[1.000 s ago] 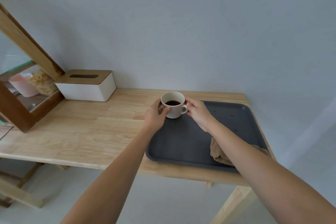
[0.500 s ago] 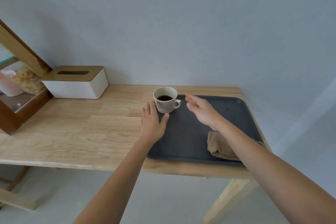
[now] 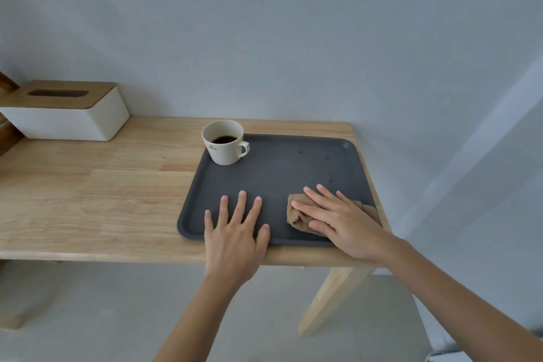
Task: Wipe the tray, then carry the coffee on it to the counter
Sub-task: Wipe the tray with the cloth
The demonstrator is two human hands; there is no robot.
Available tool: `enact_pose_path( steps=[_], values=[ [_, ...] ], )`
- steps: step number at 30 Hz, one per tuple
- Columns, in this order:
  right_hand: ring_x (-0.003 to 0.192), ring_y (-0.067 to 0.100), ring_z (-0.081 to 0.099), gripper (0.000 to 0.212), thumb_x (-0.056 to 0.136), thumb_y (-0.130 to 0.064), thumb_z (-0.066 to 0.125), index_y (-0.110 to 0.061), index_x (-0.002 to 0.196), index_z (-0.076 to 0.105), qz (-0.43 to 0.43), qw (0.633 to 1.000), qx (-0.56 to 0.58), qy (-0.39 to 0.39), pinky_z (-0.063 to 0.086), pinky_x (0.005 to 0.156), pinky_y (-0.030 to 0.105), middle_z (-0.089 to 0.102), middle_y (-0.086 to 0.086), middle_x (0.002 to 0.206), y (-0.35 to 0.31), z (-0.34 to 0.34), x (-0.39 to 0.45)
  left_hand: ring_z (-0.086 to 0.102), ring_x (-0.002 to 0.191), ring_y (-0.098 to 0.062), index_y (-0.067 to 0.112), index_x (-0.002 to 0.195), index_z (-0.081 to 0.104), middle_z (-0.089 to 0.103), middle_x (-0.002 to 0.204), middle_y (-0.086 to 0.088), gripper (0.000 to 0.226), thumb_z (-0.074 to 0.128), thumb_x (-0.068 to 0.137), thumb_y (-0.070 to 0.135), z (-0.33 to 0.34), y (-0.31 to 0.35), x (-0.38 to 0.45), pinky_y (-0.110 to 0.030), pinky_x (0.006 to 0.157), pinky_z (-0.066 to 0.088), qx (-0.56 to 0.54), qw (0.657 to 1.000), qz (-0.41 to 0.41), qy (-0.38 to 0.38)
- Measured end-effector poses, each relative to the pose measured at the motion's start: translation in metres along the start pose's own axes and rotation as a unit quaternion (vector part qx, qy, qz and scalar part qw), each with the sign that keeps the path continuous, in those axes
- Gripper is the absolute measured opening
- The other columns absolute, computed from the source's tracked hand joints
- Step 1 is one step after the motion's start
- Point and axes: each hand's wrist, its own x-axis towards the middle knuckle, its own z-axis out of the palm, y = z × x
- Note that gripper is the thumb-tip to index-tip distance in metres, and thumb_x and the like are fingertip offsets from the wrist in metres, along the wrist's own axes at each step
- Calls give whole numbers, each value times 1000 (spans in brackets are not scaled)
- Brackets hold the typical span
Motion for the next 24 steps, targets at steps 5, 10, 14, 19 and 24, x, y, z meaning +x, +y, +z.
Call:
enact_pose_path(
  steps=[5,10,14,19,24],
  values=[
    [149,14,-3,45,101,-38,27,-45,146,19,11,1000,-10,13,5,119,40,8,-10,161,16,-3,42,13,148,-33,38,149,21,18,161,4,63,14,88,53,-1,0,-1,-55,116,14,-7,1000,7,-8],
    [149,19,-5,47,102,-39,25,-42,147,17,39,999,-15,13,3,120,46,8,-5,161,45,-14,111,11,148,-32,38,149,19,16,161,4,62,16,89,52,-2,-2,-1,-54,117,13,-18,1000,13,-14],
    [149,23,1,46,102,-36,24,-37,148,18,60,997,-9,41,7,119,46,14,1,161,59,-15,143,8,149,-32,38,150,16,13,162,5,62,14,90,54,-2,-2,-1,-53,117,10,-17,1000,14,-11],
    [149,21,9,47,103,-33,25,-34,149,18,64,997,-8,47,10,120,39,10,0,161,36,-8,125,29,143,-36,33,145,35,36,154,0,58,24,92,52,-2,0,-1,-57,111,28,-3,1000,8,-6],
    [147,10,6,48,102,-34,27,-39,148,16,1,998,-15,64,5,117,26,8,-8,160,-8,11,55,39,137,-39,27,140,46,46,148,-3,56,29,90,48,-2,1,-1,-59,105,36,5,1000,0,14]
  ],
)
